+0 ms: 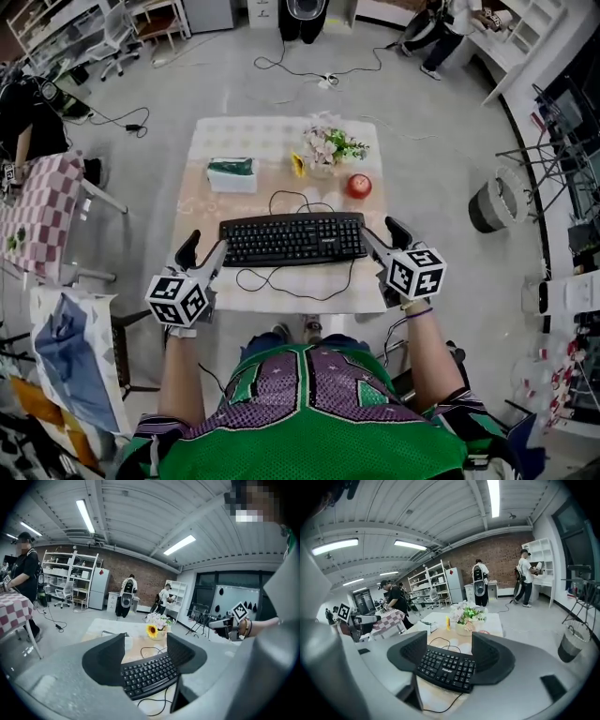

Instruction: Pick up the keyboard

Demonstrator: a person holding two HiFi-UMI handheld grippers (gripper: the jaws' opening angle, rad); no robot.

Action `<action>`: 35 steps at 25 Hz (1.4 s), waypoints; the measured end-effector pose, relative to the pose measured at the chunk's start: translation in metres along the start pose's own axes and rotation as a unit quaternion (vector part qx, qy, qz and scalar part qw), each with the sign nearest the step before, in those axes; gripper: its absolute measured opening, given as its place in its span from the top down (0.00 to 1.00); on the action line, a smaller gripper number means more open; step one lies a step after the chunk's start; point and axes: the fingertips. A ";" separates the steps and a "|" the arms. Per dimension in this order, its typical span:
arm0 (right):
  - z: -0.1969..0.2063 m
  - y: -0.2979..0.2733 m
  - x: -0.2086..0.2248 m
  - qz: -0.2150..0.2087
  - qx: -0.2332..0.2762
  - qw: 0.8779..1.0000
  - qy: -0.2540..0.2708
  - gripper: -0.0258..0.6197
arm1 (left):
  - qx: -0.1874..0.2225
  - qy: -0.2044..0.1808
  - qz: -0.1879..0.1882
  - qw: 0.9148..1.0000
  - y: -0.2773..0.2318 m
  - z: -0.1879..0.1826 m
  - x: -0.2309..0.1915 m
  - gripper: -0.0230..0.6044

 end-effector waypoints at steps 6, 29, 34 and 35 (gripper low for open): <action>0.037 -0.035 0.016 -0.008 -0.056 0.998 -0.005 0.53 | -0.044 0.019 -0.027 0.998 -0.017 0.036 -0.018 0.53; 0.141 -0.145 0.051 -0.018 -0.204 0.979 -0.024 0.53 | -0.154 0.164 -0.094 0.970 -0.052 0.184 -0.095 0.53; 0.152 -0.155 0.057 -0.020 -0.224 0.974 -0.041 0.53 | -0.167 0.181 -0.104 0.964 -0.060 0.202 -0.101 0.53; 0.155 -0.157 0.057 -0.021 -0.228 0.972 -0.046 0.53 | -0.170 0.184 -0.106 0.962 -0.061 0.205 -0.102 0.53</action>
Point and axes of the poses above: the fingertips, and each gripper's own axes: y backward along the fingers, x to its right, z out of its underside, and after that the axes turned 14 degrees about z, right-handed
